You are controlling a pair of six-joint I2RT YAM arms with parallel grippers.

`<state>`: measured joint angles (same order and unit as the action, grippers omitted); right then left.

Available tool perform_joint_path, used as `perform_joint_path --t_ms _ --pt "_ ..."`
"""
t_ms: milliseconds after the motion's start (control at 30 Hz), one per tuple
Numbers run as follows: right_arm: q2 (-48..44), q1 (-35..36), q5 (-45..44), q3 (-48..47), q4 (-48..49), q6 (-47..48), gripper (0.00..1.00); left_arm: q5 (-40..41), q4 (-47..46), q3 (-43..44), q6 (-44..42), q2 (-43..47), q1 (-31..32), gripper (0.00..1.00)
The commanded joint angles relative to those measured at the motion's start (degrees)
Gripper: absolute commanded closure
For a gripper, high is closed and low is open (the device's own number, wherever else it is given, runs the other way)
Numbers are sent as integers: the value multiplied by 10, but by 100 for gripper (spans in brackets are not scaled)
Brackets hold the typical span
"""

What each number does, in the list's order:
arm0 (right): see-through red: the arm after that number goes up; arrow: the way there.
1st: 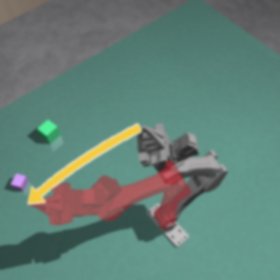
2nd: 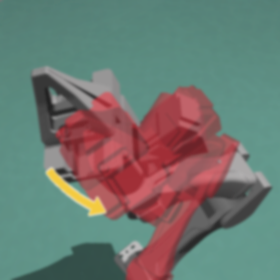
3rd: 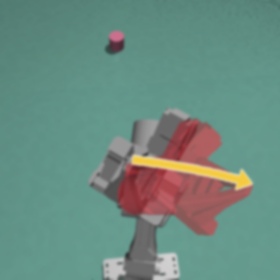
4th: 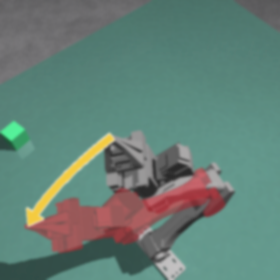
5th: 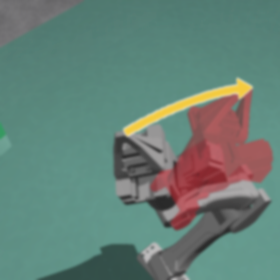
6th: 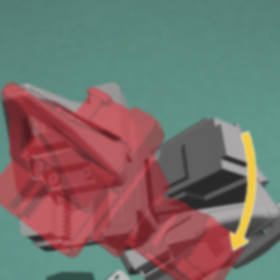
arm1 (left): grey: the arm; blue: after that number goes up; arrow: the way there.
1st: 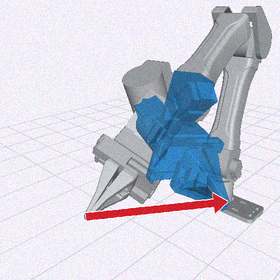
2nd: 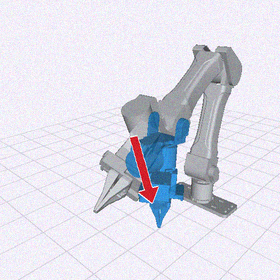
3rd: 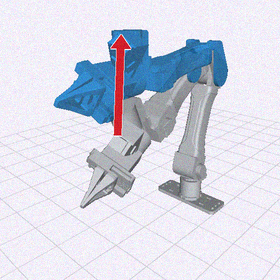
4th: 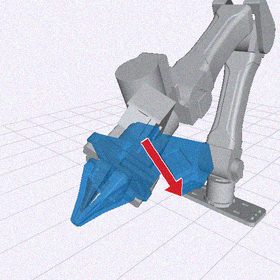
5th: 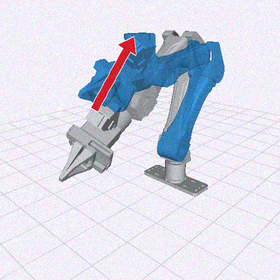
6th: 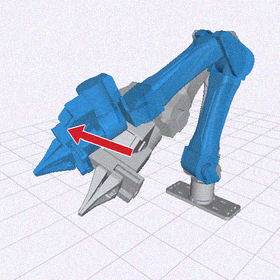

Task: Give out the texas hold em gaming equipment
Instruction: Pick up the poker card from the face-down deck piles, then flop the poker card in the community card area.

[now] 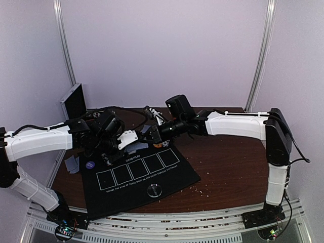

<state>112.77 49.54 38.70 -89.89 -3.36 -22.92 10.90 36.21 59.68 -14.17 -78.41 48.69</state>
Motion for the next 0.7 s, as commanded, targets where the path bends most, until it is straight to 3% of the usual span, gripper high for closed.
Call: perform_joint_path --t_ms 0,267,467,667 --pt "-44 -16 -29 -5 -31 32 100 17 -14 -2 24 -4 -5 46" --pt "-83 -28 -97 -5 -84 89 100 17 -9 0 71 -6 -48 46" --pt "-115 -31 -247 14 -113 142 100 22 -7 7 104 4 -100 46" --pt "-117 34 -381 64 -51 240 100 50 -6 17 142 4 -169 46"
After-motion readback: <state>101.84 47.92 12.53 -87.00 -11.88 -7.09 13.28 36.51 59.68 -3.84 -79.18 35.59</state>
